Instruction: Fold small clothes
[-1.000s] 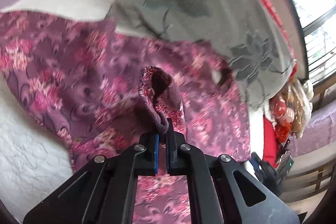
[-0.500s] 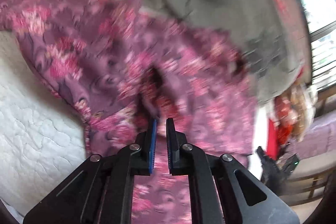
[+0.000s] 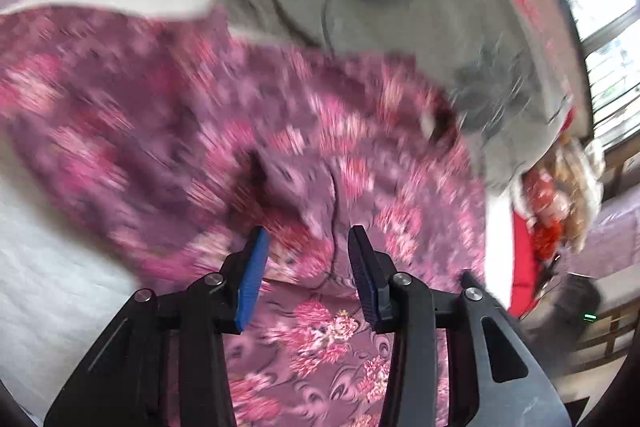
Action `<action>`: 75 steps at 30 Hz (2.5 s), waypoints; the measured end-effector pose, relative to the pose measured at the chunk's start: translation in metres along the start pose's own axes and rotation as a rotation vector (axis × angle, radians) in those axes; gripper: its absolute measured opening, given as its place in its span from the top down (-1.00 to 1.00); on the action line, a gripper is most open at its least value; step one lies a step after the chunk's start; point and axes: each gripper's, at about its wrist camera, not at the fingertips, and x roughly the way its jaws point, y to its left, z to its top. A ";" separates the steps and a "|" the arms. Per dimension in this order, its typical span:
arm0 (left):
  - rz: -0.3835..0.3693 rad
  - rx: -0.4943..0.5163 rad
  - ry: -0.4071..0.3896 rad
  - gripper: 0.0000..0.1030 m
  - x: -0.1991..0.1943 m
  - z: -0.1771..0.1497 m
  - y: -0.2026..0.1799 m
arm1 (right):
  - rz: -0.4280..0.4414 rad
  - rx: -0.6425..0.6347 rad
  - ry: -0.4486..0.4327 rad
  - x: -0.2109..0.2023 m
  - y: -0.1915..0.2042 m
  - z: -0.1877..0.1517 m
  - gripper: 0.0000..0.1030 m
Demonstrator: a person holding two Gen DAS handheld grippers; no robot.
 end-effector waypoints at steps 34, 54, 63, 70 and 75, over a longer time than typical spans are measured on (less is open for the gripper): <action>0.113 -0.528 -0.322 0.90 -0.134 0.105 0.307 | -0.022 -0.198 -0.088 0.089 0.101 -0.022 0.15; -0.029 -0.559 -0.332 0.94 -0.124 0.110 0.285 | 0.013 -0.181 -0.083 0.086 0.096 -0.020 0.13; -0.102 -0.351 -0.305 0.94 -0.121 0.097 0.179 | -0.002 -0.179 -0.030 0.067 0.094 -0.010 0.14; -0.146 -0.244 -0.245 0.94 -0.105 0.083 0.105 | -0.146 -0.218 -0.075 0.029 0.045 -0.009 -0.01; -0.185 -0.194 -0.201 0.94 -0.090 0.069 0.059 | -0.263 -0.129 -0.065 0.009 -0.020 -0.012 -0.02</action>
